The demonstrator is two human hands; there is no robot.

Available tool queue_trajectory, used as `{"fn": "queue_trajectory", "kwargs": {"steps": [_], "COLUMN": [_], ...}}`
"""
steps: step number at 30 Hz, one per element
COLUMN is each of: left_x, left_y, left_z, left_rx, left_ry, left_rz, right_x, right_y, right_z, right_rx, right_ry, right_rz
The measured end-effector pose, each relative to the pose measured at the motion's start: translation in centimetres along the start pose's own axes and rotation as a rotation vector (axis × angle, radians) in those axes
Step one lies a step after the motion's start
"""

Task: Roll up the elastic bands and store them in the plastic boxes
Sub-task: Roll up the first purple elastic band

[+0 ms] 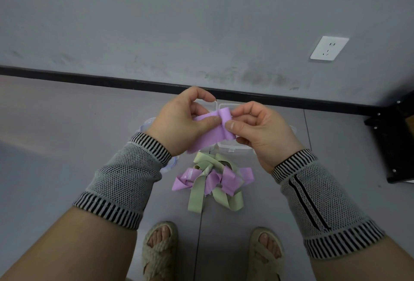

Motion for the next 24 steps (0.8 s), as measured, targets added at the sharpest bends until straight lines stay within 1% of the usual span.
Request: {"fn": "queue_trajectory", "kwargs": {"steps": [3,6,9,12,14,16,20,24], "left_x": [-0.1,-0.4,-0.7,-1.0,-1.1,-1.1,-1.1,-1.7], "left_y": [0.0,0.0,0.0,0.1,0.2,0.3,0.4,0.4], "left_z": [0.0,0.0,-0.7,-0.9,-0.8,-0.6,-0.4,0.0], "left_rx": [0.005,0.02,0.052,0.038,0.006,-0.015,-0.053,-0.12], "left_ry": [0.057,0.093,0.108,0.116,0.105,0.095,0.069,0.067], "left_rz": [-0.047,-0.087,-0.114,-0.124,-0.118,-0.11,-0.102,-0.095], "right_x": [-0.3,-0.9,-1.2,-1.2,-1.5,-1.9,-2.1,-2.0], "right_y": [0.1,0.3,0.8,1.5,1.6,1.7,1.8,1.8], "right_z": [0.2,0.4,1.4,2.3,2.6,2.6,2.6,2.1], "right_rx": [0.005,0.012,-0.083,-0.15,-0.128,-0.091,-0.059,-0.053], "right_ry": [0.041,0.144,0.269,0.481,0.644,0.732,0.765,0.652], "right_rz": [-0.054,-0.118,-0.146,-0.206,-0.278,-0.338,-0.372,-0.336]}}
Point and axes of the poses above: each hand's wrist, its own y-axis away from the middle knuckle, its own z-axis out of the palm, x = y × z, the point moved 9 cm from there along -y, towards the middle knuckle, and after that the axes turned 1 degree about -y, right-handed, at the moved point
